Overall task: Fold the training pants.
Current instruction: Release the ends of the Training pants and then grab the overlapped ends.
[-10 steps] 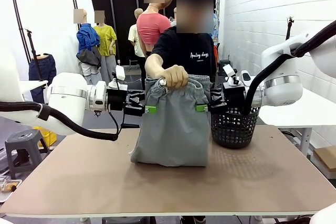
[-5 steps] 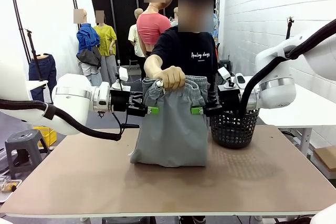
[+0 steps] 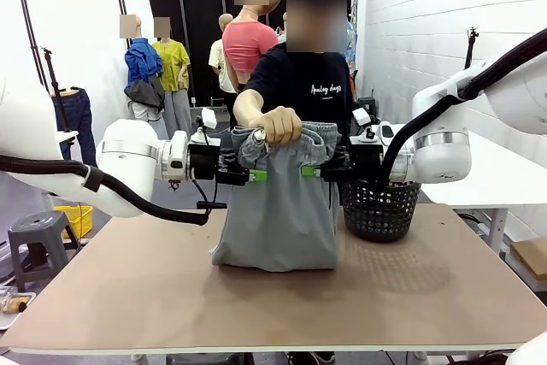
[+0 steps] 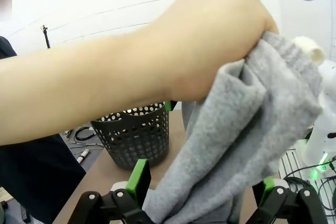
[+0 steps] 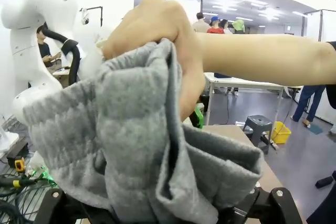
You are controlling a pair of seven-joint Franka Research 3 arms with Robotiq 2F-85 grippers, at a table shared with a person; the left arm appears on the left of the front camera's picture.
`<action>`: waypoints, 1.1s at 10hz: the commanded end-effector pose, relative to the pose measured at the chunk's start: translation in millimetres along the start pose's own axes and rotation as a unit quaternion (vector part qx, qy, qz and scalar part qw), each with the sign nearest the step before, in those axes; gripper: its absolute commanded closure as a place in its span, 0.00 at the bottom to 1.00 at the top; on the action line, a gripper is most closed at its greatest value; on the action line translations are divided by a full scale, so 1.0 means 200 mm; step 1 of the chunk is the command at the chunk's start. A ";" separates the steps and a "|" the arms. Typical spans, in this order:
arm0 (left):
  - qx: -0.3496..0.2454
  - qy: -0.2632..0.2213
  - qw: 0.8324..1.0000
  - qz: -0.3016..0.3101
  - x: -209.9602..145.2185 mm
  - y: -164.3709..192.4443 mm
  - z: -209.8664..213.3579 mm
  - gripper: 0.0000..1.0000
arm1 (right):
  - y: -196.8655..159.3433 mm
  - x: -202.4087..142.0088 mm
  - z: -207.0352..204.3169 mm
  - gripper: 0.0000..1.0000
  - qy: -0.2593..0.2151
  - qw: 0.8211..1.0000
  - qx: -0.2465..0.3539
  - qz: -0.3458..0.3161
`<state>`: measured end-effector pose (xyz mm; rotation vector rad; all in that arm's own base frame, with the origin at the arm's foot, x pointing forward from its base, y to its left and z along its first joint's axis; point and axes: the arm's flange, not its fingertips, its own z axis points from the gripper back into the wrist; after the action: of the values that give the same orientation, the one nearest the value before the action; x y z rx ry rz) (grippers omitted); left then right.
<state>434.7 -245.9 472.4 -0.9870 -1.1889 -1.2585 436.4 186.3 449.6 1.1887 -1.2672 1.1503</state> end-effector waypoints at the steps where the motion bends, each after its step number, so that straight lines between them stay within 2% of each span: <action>1: 0.005 -0.015 1.000 0.007 0.00 0.03 -0.05 0.00 | -0.03 -0.03 -0.07 0.00 -0.010 1.000 -0.009 0.000; 2: 0.006 -0.030 0.999 0.011 -0.01 0.05 -0.07 0.00 | -0.03 -0.03 -0.08 0.00 -0.013 1.000 0.010 -0.014; 4: 0.015 -0.054 0.998 0.015 -0.02 0.07 -0.07 0.39 | -0.04 -0.04 -0.07 0.00 0.009 0.999 0.026 -0.036; 5: 0.016 -0.054 0.998 0.016 -0.02 0.07 -0.07 0.59 | -0.04 -0.05 -0.06 0.16 0.013 0.999 0.028 -0.039; 7: 0.026 -0.051 0.998 0.016 -0.03 0.08 -0.06 0.99 | -0.05 -0.03 -0.05 0.55 0.004 0.999 0.029 -0.038; 9: 0.020 -0.044 0.999 0.019 -0.03 0.08 -0.05 1.00 | -0.05 -0.03 -0.04 0.94 -0.011 0.999 0.030 -0.043; 10: 0.020 -0.041 0.999 0.019 -0.03 0.09 -0.05 1.00 | -0.05 -0.02 -0.03 1.00 -0.014 0.998 0.033 -0.043; 11: 0.021 -0.042 0.999 0.018 -0.02 0.08 -0.05 1.00 | -0.05 -0.01 -0.02 1.00 -0.014 0.998 0.039 -0.047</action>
<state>449.5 -252.2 467.7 -1.0426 -1.2300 -1.1652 442.2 191.8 442.7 1.2684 -1.2080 1.1319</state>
